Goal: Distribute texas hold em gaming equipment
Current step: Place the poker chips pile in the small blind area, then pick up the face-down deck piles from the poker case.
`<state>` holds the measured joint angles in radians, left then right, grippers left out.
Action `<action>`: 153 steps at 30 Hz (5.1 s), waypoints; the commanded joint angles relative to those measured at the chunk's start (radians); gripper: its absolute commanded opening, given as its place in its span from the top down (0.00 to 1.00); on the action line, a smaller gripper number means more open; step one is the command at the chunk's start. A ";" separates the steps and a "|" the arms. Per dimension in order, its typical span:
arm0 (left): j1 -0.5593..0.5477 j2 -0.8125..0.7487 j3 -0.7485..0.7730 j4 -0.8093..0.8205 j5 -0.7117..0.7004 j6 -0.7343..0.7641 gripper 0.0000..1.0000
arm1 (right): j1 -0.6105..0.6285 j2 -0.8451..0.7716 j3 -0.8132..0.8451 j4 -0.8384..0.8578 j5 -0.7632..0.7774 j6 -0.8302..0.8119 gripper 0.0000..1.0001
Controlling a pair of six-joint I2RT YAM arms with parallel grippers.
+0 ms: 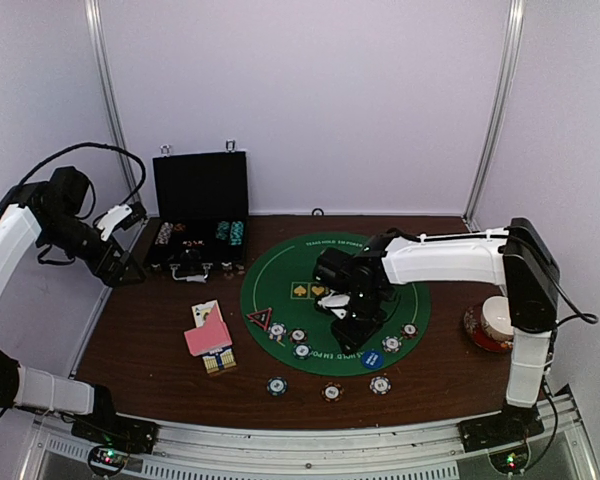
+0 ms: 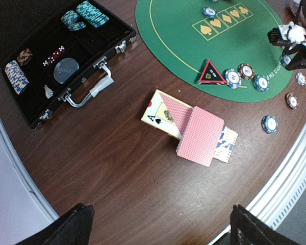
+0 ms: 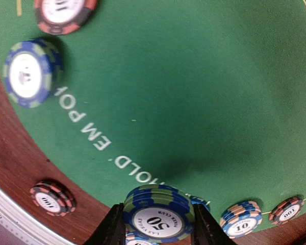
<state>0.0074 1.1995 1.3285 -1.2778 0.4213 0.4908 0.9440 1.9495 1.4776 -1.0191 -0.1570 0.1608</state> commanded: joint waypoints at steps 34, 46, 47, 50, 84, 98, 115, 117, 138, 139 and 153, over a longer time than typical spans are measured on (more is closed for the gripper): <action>-0.232 0.056 -0.291 0.134 -0.085 0.106 0.02 | -0.100 -0.045 -0.062 0.112 0.091 0.100 0.19; -0.401 0.212 -0.360 0.320 -0.197 0.052 0.02 | -0.100 -0.210 0.029 0.095 0.129 0.183 0.00; -0.415 0.228 -0.360 0.334 -0.206 0.048 0.03 | -0.100 -0.223 0.028 0.099 0.129 0.191 0.01; -0.447 0.267 -0.365 0.373 -0.235 0.030 0.03 | -0.100 -0.257 0.022 0.107 0.129 0.208 0.00; -0.514 0.363 -0.403 0.454 -0.272 0.000 0.02 | -0.100 -0.310 -0.031 0.102 0.129 0.229 0.01; -0.527 0.381 -0.408 0.478 -0.297 -0.002 0.02 | -0.100 -0.316 -0.032 0.096 0.121 0.229 0.00; -0.538 0.417 -0.418 0.478 -0.316 -0.001 0.03 | -0.100 -0.320 -0.055 0.108 0.109 0.230 0.00; -0.540 0.421 -0.420 0.478 -0.315 0.002 0.03 | -0.100 -0.323 -0.059 0.113 0.108 0.232 0.00; -0.540 0.434 -0.405 0.495 -0.316 -0.033 0.17 | -0.100 -0.328 -0.093 0.139 0.068 0.241 0.02; -0.540 0.434 -0.404 0.496 -0.315 -0.035 0.19 | -0.100 -0.328 -0.096 0.141 0.064 0.242 0.03; -0.540 0.416 -0.425 0.506 -0.323 -0.040 0.56 | -0.100 -0.319 -0.105 0.154 0.032 0.243 0.08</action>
<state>-0.5259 1.6283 0.9161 -0.7956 0.1085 0.4568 0.8501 1.6547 1.3808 -0.8795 -0.1135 0.3969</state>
